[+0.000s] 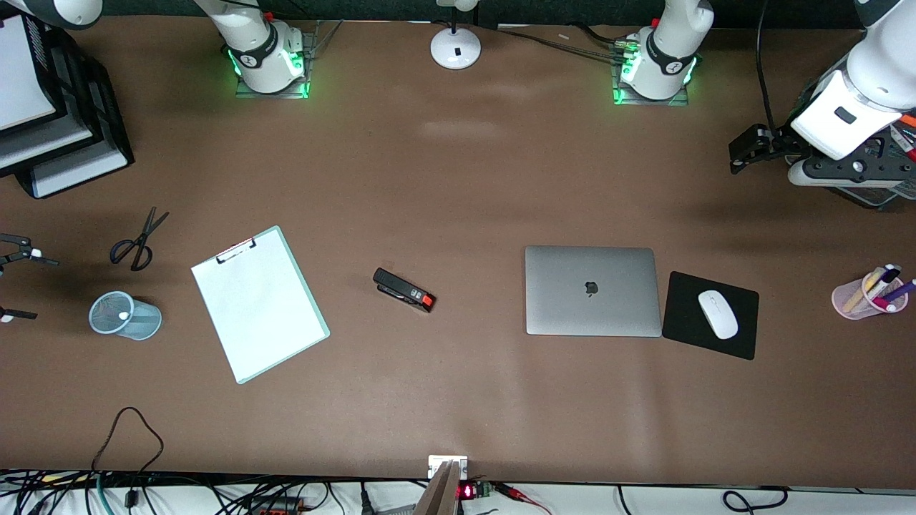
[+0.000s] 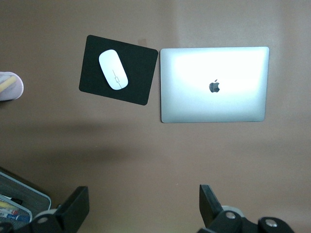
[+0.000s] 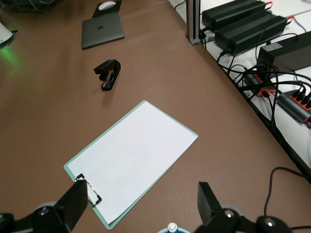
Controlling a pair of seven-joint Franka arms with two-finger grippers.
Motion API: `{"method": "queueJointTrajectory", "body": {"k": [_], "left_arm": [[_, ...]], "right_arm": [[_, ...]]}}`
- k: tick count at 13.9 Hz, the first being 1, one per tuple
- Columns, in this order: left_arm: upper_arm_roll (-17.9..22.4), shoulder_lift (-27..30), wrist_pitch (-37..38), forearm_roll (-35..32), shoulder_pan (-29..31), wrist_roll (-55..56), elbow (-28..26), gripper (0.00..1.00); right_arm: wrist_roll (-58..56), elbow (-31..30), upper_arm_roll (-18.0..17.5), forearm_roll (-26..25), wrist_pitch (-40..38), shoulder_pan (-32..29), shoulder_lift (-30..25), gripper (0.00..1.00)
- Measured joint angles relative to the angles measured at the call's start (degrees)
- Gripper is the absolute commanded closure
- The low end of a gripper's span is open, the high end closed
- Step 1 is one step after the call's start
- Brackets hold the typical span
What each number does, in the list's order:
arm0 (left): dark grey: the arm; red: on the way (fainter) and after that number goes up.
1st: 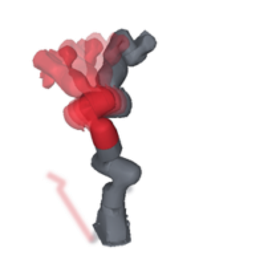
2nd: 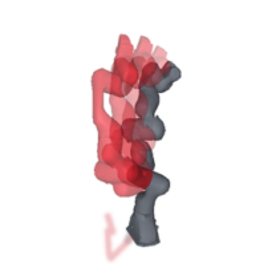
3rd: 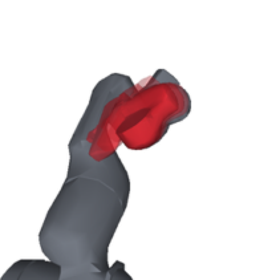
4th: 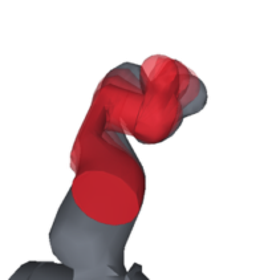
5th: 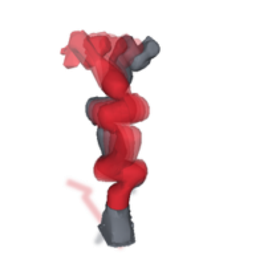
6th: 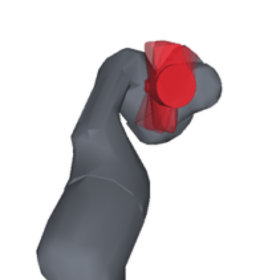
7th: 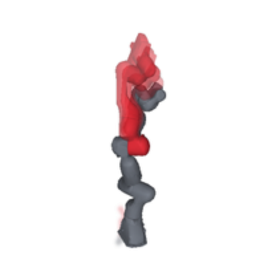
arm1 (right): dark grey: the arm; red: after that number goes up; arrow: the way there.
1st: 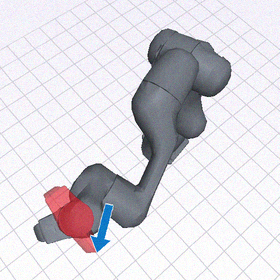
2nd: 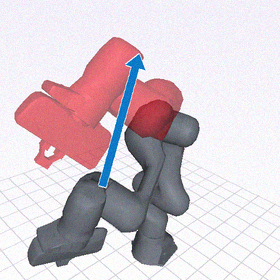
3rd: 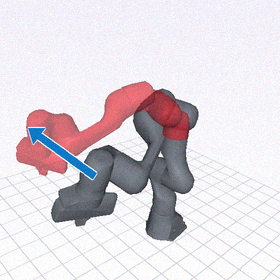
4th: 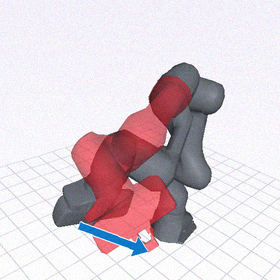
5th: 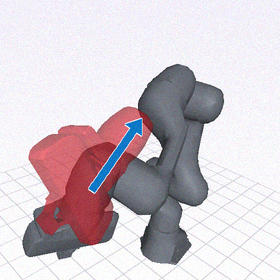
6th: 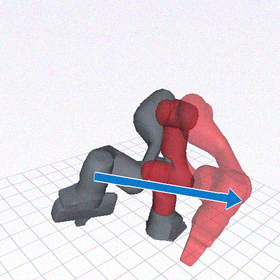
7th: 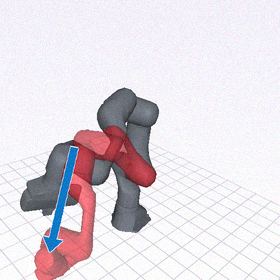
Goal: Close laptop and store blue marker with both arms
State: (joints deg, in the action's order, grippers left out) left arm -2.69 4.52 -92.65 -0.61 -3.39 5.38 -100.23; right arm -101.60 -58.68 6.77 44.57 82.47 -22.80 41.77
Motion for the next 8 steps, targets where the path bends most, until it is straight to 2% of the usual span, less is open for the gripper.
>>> {"method": "queueJointTrajectory", "body": {"k": [3,8], "left_arm": [[0.0,0.0,0.0,0.0,0.0,0.0,0.0,0.0],[0.0,0.0,0.0,0.0,0.0,0.0,0.0,0.0]], "right_arm": [[5.5,0.9,0.0,-5.4,0.0,5.3,-3.7,0.0],[21.5,1.3,0.0,-18.6,2.2,17.4,-9.9,0.0]]}}
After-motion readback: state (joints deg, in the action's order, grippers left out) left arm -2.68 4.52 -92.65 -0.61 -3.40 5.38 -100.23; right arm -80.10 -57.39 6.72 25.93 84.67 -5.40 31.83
